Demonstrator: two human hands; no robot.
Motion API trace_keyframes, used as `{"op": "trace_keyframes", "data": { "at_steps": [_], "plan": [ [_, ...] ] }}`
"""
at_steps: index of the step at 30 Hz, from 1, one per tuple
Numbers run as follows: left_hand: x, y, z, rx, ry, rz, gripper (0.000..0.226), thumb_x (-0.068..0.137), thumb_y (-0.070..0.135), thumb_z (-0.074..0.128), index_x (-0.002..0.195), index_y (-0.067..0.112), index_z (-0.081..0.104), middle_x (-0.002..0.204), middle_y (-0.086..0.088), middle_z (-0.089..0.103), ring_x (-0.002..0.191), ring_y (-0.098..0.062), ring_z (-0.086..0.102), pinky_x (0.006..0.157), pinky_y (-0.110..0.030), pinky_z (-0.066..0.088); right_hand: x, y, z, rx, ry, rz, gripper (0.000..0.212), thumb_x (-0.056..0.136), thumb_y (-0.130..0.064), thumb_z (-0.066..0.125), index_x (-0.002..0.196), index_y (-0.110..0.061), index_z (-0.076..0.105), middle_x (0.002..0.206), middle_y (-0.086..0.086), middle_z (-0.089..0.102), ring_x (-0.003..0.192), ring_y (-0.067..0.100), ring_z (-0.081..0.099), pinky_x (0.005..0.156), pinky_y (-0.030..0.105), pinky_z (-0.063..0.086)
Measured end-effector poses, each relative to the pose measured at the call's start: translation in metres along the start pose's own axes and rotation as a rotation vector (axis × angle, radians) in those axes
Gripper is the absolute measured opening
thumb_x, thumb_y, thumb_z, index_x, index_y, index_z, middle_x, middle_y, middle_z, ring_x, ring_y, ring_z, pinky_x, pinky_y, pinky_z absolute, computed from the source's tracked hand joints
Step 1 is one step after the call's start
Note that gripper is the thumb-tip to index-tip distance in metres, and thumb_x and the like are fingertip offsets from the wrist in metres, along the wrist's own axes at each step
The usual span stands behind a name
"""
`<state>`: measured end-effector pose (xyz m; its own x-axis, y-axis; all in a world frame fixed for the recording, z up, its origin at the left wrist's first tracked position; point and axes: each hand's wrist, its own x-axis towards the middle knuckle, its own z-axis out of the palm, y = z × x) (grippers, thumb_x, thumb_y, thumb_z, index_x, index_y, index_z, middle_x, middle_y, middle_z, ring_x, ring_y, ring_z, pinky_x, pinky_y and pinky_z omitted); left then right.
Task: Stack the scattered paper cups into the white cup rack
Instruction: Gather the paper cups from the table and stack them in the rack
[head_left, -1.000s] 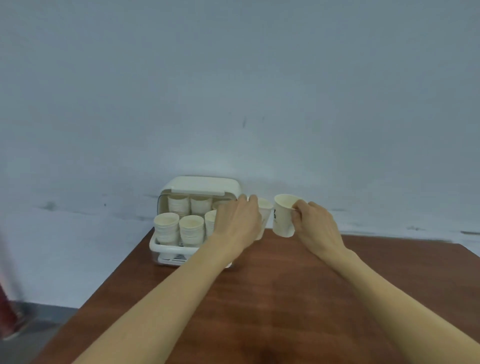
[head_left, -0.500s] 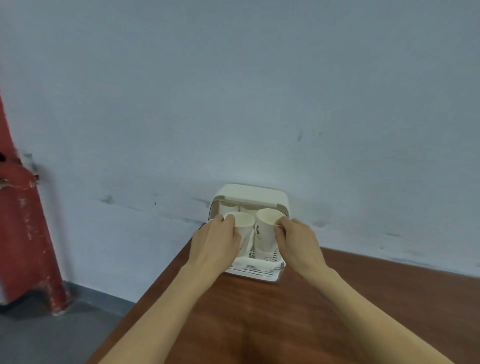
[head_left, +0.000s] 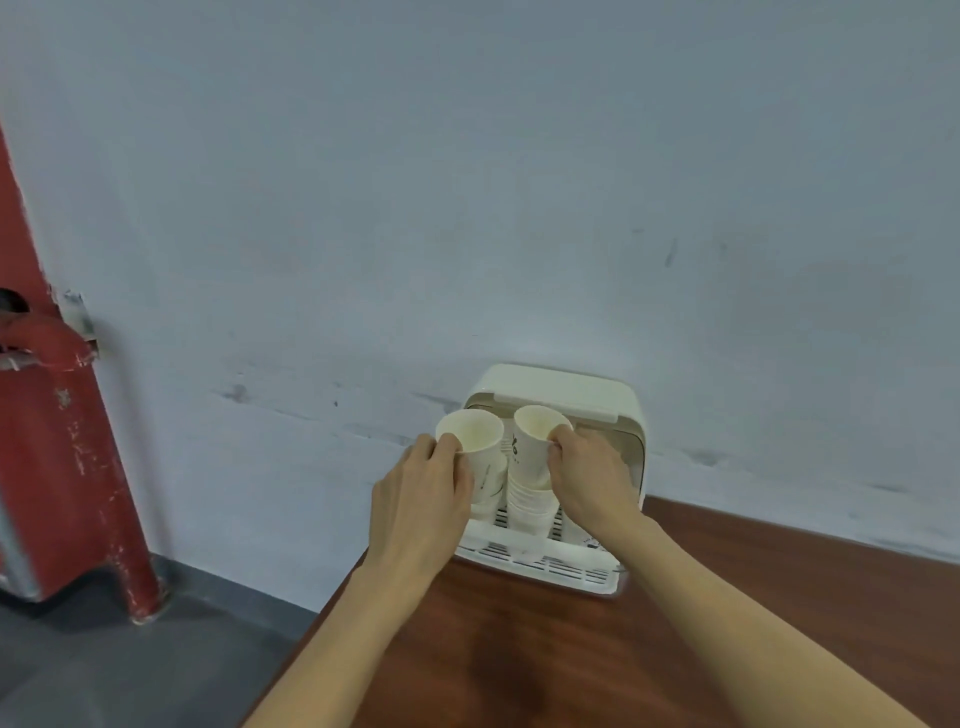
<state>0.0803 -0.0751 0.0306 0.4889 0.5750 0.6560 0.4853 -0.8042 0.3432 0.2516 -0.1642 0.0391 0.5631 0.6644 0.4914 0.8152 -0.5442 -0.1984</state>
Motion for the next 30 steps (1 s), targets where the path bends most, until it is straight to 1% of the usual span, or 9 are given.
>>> {"op": "trace_keyframes", "data": {
  "at_steps": [3,7,11,13,16,19,22,26,30],
  "plan": [
    [0.002,-0.008,0.011,-0.007,0.002,-0.007,0.02,0.096,0.029,0.04,0.096,0.018,0.056,0.088,0.003,0.055,0.071,-0.019,0.055,0.054,-0.033,0.044,0.0,0.007,0.015,-0.042,-0.046,-0.007,0.022,0.098,-0.019,0.035,0.103,-0.01,0.054,0.096,0.009,0.061,0.086,0.029,0.055,0.061,0.035,0.034],
    [0.006,-0.013,0.021,-0.016,0.013,0.003,0.019,0.096,0.026,0.043,0.098,0.016,0.059,0.087,0.001,0.056,0.068,-0.018,0.052,0.052,-0.029,0.037,-0.008,0.012,0.031,-0.091,-0.098,-0.035,0.019,0.098,-0.017,0.035,0.103,-0.009,0.052,0.1,0.011,0.058,0.093,0.03,0.052,0.064,0.035,0.03],
    [0.017,-0.011,0.028,-0.015,0.036,-0.007,0.018,0.097,0.025,0.044,0.097,0.015,0.059,0.084,-0.001,0.054,0.064,-0.018,0.045,0.052,-0.029,0.034,-0.018,0.011,0.043,-0.163,-0.149,-0.034,0.016,0.096,-0.012,0.037,0.105,-0.011,0.05,0.103,0.009,0.056,0.095,0.027,0.049,0.064,0.033,0.027],
    [0.025,-0.008,0.03,-0.009,0.066,0.015,0.017,0.096,0.024,0.046,0.095,0.013,0.059,0.081,-0.001,0.052,0.062,-0.018,0.042,0.051,-0.029,0.033,-0.022,0.01,0.046,-0.175,-0.179,-0.044,0.02,0.093,-0.007,0.037,0.107,-0.011,0.05,0.105,0.01,0.056,0.096,0.027,0.048,0.065,0.033,0.028],
    [0.039,-0.005,0.034,0.0,0.077,0.043,0.016,0.096,0.023,0.047,0.095,0.012,0.059,0.082,-0.004,0.053,0.066,-0.025,0.052,0.05,-0.031,0.036,-0.026,0.011,0.046,-0.171,-0.2,-0.062,0.031,0.09,-0.006,0.037,0.119,-0.01,0.049,0.111,0.011,0.054,0.101,0.028,0.046,0.068,0.031,0.028],
    [0.047,-0.006,0.043,0.022,0.047,0.055,0.018,0.097,0.023,0.045,0.097,0.011,0.059,0.084,-0.005,0.055,0.07,-0.026,0.054,0.051,-0.033,0.039,-0.031,0.013,0.041,-0.143,-0.178,-0.055,0.044,0.091,-0.008,0.038,0.134,-0.013,0.037,0.117,0.009,0.052,0.105,0.027,0.046,0.075,0.033,0.03],
    [0.048,-0.01,0.054,0.058,0.004,0.072,0.019,0.098,0.023,0.044,0.1,0.011,0.059,0.086,-0.005,0.055,0.071,-0.026,0.055,0.052,-0.034,0.04,-0.036,0.018,0.033,-0.114,-0.146,-0.051,0.052,0.09,-0.007,0.04,0.14,-0.014,0.03,0.116,0.006,0.051,0.107,0.025,0.046,0.082,0.035,0.035],
    [0.044,-0.016,0.067,0.107,-0.054,0.081,0.019,0.097,0.021,0.043,0.102,0.011,0.058,0.085,-0.005,0.054,0.07,-0.024,0.051,0.051,-0.033,0.039,-0.042,0.028,0.025,-0.102,-0.119,-0.107,0.051,0.092,-0.011,0.04,0.142,-0.013,0.03,0.114,0.007,0.052,0.103,0.026,0.047,0.08,0.032,0.035],
    [0.038,-0.022,0.078,0.165,-0.148,0.078,0.021,0.099,0.025,0.04,0.104,0.013,0.056,0.089,-0.003,0.054,0.073,-0.024,0.053,0.053,-0.033,0.039,-0.048,0.033,0.02,-0.073,-0.117,-0.122,0.044,0.091,-0.012,0.041,0.135,-0.013,0.038,0.111,0.007,0.053,0.101,0.027,0.046,0.078,0.031,0.037]
  ]
}}
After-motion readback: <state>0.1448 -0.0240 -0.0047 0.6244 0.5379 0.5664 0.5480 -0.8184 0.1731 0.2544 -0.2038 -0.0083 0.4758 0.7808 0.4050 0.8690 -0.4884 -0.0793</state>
